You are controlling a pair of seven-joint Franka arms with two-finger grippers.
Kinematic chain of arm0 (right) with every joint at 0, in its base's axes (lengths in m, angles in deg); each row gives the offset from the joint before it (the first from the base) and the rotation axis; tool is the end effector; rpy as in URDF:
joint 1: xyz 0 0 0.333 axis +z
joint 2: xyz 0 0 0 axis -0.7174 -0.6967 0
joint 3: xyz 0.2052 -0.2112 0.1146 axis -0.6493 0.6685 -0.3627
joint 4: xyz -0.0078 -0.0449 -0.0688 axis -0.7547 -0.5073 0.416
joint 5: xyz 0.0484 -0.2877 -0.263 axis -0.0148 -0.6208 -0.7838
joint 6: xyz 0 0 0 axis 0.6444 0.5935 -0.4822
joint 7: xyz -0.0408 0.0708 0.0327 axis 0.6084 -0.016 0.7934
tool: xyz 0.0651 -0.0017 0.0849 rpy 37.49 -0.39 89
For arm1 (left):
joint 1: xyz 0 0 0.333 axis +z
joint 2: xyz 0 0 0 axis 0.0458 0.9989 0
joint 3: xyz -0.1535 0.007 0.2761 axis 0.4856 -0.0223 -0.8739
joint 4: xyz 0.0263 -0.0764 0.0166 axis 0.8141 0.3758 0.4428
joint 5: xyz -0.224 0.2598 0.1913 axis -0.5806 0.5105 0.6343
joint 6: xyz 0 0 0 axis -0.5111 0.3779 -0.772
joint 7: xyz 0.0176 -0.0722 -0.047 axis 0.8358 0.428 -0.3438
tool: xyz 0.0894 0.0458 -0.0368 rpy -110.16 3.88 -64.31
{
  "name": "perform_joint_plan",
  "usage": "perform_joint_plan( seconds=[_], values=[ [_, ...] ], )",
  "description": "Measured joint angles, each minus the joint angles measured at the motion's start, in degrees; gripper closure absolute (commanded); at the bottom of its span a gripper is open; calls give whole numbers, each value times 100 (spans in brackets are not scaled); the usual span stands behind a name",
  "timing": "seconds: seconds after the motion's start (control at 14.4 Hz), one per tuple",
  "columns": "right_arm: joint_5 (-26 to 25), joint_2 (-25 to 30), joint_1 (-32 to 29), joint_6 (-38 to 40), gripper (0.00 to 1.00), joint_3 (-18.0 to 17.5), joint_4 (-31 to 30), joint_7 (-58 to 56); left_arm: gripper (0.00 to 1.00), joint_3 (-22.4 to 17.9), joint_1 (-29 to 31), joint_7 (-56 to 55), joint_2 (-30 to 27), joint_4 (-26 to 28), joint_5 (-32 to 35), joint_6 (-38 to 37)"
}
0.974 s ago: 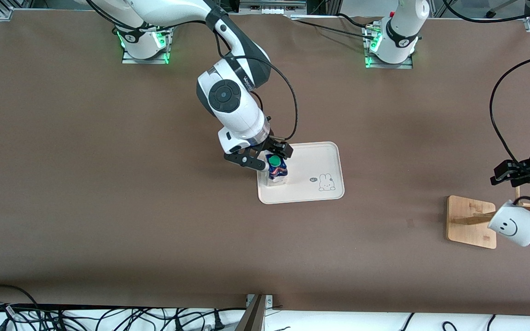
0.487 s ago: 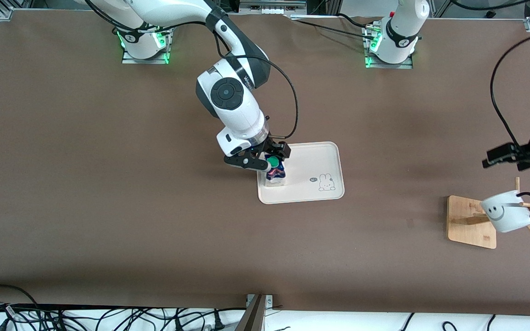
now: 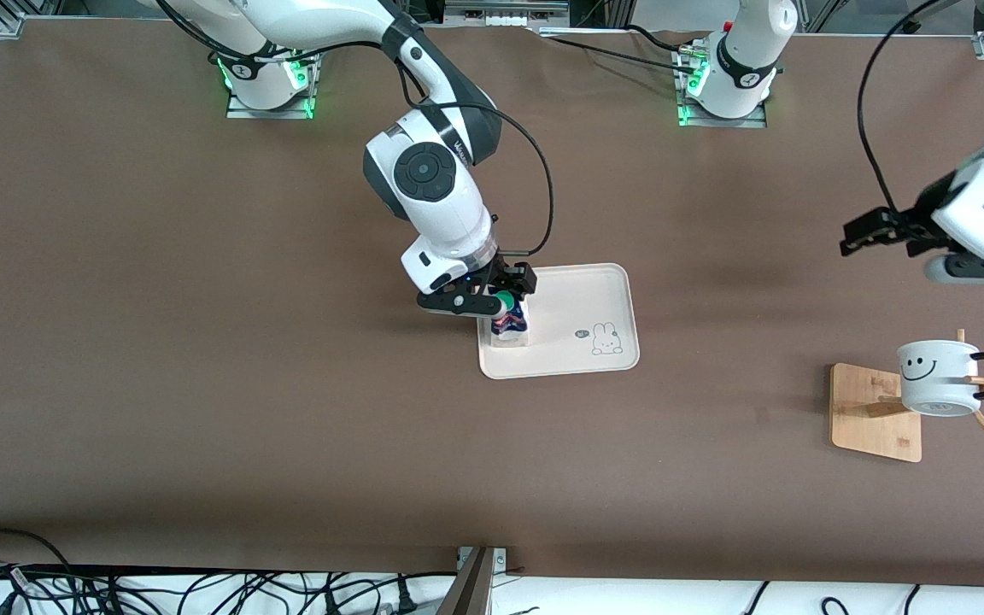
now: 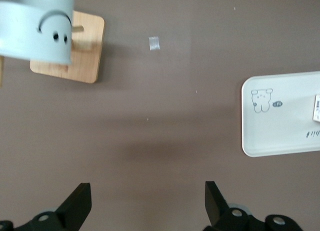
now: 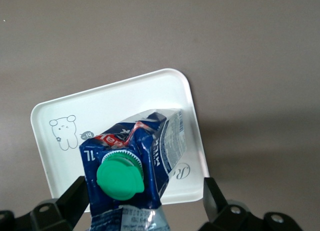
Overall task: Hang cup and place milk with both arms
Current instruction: 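Release the mug and raise the left gripper while the right gripper grasps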
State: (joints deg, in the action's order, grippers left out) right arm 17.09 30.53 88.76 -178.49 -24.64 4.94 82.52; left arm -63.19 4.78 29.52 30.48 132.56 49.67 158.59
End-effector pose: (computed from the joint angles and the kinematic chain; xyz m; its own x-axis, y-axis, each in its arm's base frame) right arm 0.5569 0.4984 0.3453 0.9876 -0.1494 0.0489 -0.1366 -0.9694 -0.2040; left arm 0.5625 -0.0064 0.5352 0.9969 0.0187 -0.0760 0.0217 -0.9990 0.0392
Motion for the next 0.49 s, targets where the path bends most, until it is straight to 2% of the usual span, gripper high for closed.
perform_joint_plan(
  seconds=[0.35,0.42,0.49],
  values=[
    [-33,-64,1,0,0,0,-1,-122,0,18,-372,-236,-180,20,201,-149],
    [-33,-73,2,0,5,0,-1,-125,0,16,-375,-238,-164,-28,202,-168],
    [-33,-80,3,0,28,0,-1,-133,0,2,-369,-240,-118,-139,203,-239]
  ],
)
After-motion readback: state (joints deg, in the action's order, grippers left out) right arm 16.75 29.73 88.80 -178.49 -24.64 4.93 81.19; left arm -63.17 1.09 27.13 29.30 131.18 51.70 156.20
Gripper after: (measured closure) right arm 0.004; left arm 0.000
